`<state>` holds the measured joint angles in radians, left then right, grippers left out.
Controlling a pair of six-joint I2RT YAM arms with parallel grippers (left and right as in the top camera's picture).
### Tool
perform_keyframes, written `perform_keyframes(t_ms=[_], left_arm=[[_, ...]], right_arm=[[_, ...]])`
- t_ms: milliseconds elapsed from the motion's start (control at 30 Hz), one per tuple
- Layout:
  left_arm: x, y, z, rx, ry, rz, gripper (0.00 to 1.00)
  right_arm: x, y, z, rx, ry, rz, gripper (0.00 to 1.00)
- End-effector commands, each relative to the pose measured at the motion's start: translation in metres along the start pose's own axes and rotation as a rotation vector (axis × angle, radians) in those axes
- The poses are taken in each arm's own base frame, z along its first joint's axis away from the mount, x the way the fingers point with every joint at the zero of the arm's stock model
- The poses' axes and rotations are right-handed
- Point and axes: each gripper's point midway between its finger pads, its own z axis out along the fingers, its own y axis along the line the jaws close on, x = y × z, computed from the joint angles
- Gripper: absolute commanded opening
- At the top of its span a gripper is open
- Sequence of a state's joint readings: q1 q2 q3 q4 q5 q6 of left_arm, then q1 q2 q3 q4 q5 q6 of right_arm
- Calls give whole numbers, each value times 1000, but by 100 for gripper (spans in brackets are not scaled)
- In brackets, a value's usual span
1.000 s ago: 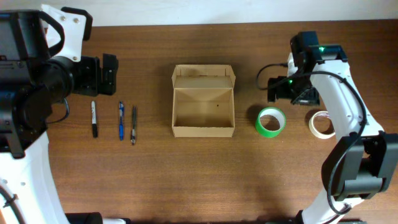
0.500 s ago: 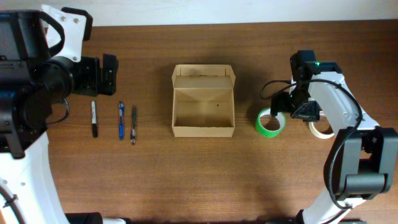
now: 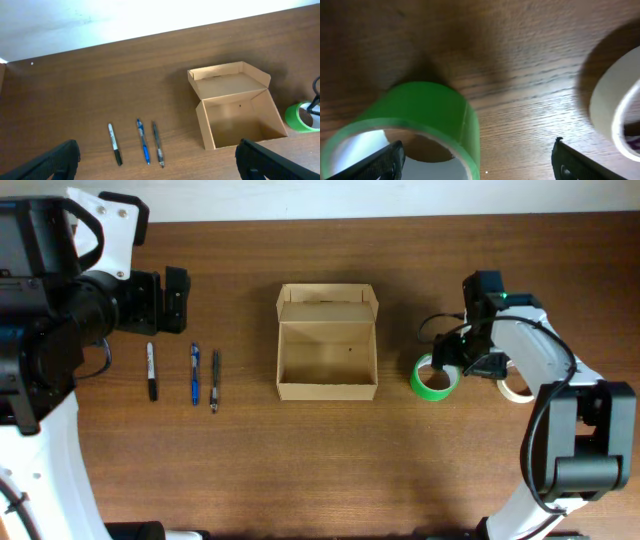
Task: Pack container
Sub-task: 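Lower the right gripper and grasp the green tape roll's rim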
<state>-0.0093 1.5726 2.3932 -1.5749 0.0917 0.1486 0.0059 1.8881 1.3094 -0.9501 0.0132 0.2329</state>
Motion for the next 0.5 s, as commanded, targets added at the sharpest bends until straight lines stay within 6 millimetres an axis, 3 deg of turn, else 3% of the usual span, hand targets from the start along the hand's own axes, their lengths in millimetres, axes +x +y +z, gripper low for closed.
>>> perform_keyframes(t_ms=[0, 133, 267, 367, 467], left_arm=[[-3, 0, -8, -11, -23, -6, 99], [-3, 0, -8, -11, -23, -6, 99], [-3, 0, -8, -11, -24, -7, 99], [-3, 0, -8, -11, -24, -7, 99], [-3, 0, -8, -11, -24, -7, 99]], right_arm=[[8, 0, 10, -4, 22, 8, 90], [11, 0, 14, -7, 26, 8, 76], [10, 0, 14, -8, 22, 9, 43], [10, 0, 14, -9, 21, 12, 30], [9, 0, 14, -9, 19, 12, 6]])
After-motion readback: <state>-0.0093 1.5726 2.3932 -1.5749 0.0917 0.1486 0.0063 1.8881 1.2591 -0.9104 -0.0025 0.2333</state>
